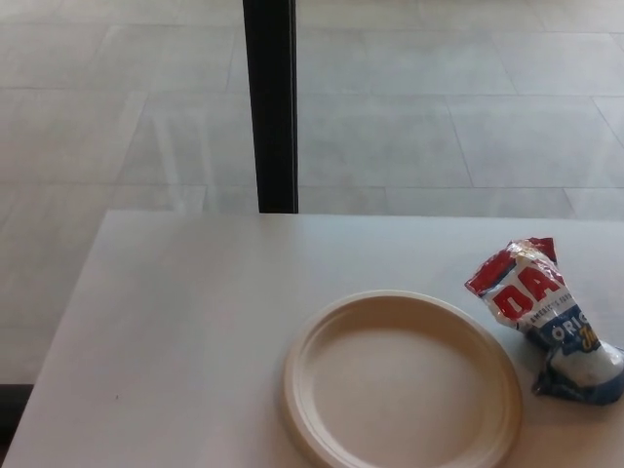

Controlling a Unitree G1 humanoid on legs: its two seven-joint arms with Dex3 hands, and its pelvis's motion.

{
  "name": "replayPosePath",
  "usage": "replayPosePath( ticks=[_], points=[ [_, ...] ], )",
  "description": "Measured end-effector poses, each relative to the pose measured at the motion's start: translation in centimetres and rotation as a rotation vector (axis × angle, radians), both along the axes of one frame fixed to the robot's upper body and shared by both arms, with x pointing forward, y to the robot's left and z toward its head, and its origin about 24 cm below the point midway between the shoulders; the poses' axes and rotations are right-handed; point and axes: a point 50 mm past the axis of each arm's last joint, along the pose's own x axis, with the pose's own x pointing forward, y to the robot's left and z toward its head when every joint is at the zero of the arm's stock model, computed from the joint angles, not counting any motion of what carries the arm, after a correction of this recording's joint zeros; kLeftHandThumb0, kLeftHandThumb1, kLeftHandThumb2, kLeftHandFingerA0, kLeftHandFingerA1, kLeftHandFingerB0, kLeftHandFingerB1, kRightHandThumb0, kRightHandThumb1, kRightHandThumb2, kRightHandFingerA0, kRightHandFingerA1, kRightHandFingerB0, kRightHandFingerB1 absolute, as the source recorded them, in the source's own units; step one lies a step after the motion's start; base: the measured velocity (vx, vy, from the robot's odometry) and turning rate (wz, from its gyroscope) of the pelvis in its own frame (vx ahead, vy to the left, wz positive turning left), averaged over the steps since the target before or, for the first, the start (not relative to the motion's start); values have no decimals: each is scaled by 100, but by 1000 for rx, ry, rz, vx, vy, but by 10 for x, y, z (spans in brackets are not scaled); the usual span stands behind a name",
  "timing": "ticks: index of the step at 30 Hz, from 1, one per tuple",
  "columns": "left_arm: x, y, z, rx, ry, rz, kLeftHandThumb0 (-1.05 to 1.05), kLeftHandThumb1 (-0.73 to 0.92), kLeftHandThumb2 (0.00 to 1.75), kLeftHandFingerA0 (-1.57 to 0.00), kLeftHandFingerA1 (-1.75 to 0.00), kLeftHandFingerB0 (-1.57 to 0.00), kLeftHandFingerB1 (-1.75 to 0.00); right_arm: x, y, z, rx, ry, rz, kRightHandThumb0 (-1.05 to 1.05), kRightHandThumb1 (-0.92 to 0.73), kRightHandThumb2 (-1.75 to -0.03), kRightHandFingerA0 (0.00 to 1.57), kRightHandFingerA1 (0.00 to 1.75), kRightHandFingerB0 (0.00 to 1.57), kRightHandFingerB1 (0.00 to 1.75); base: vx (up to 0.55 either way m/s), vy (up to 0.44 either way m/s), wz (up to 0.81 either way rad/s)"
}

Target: The robot uses its right hand to pick up a bag of sunflower seeds kept in the middle of the desk and tilts it over a plate kept next to it to pour out a few seeds and then puts the bag of seeds back on the desk

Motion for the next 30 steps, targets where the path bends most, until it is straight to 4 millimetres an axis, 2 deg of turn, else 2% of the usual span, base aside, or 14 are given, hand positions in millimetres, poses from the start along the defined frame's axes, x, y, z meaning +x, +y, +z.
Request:
replayPosePath(
  ticks=[1, 3, 4, 5, 7, 8, 9, 10, 20, 23, 24, 28, 29, 30],
  points=[
    [0, 0, 0, 0, -1, 1, -66, 64, 60, -45, -62, -38, -38, 1, 4, -3, -16, 20, 18, -101, -67, -99, 0, 3, 0, 0, 0, 0, 0],
    [1, 0, 0, 0, -5, 3, -66, 66, 60, -46, -63, -37, -38, 4, 15, -11, -57, 68, 61, -102, -66, -98, 0, 3, 0, 0, 0, 0, 0],
    [1, 0, 0, -1, -6, 3, -64, 65, 60, -46, -65, -39, -38, 4, 20, -15, -76, 89, 79, -87, -57, -88, 0, 3, 0, 0, 0, 0, 0],
    [1, 0, 0, -1, -7, 4, -65, 65, 60, -47, -64, -39, -37, 5, 23, -18, -90, 105, 92, -105, -68, -98, 0, 3, 0, 0, 0, 0, 0],
    [1, 0, 0, -3, -10, 5, -64, 66, 60, -46, -64, -38, -37, 5, 30, -25, -126, 138, 122, -90, -59, -90, 0, 9, 0, 0, 0, 0, 0],
    [1, 0, 0, -4, -10, 4, -64, 66, 60, -47, -64, -39, -38, 6, 33, -27, -142, 149, 134, -98, -63, -98, 0, 11, 0, 7, 0, 0, 0],
    [1, 0, 0, -5, -11, 4, -67, 52, 92, -44, -67, -31, -51, 6, 36, -30, -159, 160, 146, -105, -66, -98, 0, 4, 0, 0, 0, 0, 0],
    [1, 0, 0, -6, -11, 4, -66, 67, 61, -47, -62, -37, -37, 7, 38, -32, -173, 171, 156, -102, -65, -99, 0, 9, 0, 4, 0, 0, 0],
    [2, -1, -1, -9, -1, -21, -66, 67, 60, -48, -63, -39, -37, 14, 54, -56, -307, 291, 229, -98, -64, -94, 0, 9, 0, 2, 0, 0, 0],
    [3, -1, -1, -8, -5, -23, -67, 67, 60, -49, -64, -41, -38, 18, 58, -60, -353, 311, 245, -100, -63, -94, 0, 8, 14, 8, 0, 0, 0],
    [4, -1, -1, -8, -6, -23, -73, 56, 93, -48, -69, -34, -51, 19, 59, -61, -369, 317, 250, -94, -60, -93, 0, 13, 12, 17, 0, 0, 0],
    [5, -2, -1, -8, -6, -27, -68, 53, 93, -48, -69, -34, -52, 20, 65, -68, -434, 347, 280, -94, -59, -93, 0, 11, 10, 16, 0, 0, 0],
    [5, -2, -1, -8, -7, -27, -67, 67, 60, -48, -64, -39, -39, 20, 66, -70, -451, 356, 286, -94, -58, -93, 0, 10, 11, 17, 0, 0, 0],
    [5, -2, -1, -8, -7, -27, -68, 69, 61, -48, -65, -38, -39, 20, 66, -72, -468, 365, 294, -94, -58, -93, 0, 10, 11, 19, 0, 0, 0]
  ],
)
